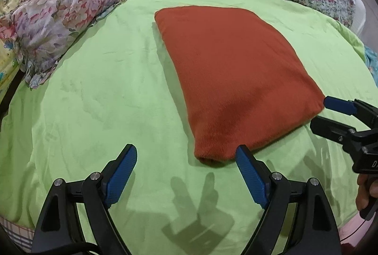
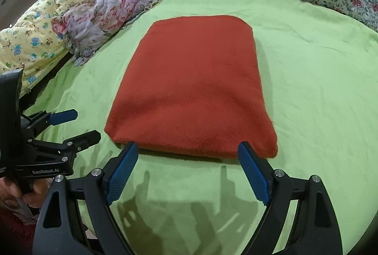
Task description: Fold small clothes
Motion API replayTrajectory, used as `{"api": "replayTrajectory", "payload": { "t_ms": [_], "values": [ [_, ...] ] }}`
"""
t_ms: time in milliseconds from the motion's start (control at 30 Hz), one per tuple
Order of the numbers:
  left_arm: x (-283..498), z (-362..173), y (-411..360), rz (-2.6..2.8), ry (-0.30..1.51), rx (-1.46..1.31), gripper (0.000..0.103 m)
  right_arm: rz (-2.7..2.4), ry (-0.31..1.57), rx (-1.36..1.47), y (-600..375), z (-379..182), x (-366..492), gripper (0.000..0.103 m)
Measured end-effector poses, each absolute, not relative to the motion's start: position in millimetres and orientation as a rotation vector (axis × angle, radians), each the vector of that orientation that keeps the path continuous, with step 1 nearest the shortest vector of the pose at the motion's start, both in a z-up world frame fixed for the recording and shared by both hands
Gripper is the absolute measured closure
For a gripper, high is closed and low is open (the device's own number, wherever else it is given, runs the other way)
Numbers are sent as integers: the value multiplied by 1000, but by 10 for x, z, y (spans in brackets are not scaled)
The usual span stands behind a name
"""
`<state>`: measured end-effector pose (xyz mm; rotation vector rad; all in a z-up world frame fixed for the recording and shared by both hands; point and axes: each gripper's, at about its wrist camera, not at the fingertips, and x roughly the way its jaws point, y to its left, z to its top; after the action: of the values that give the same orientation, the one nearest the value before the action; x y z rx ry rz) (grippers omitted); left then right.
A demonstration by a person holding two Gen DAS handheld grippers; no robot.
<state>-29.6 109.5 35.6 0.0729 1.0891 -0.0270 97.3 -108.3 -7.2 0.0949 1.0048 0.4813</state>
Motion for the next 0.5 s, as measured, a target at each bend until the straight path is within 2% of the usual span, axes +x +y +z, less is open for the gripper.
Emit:
{"api": "replayTrajectory", "payload": {
  "t_ms": [500],
  "values": [
    [-82, 304, 1199, -2, 1100, 49, 17, 503, 1039, 97, -975, -151, 1279, 17]
  ]
}}
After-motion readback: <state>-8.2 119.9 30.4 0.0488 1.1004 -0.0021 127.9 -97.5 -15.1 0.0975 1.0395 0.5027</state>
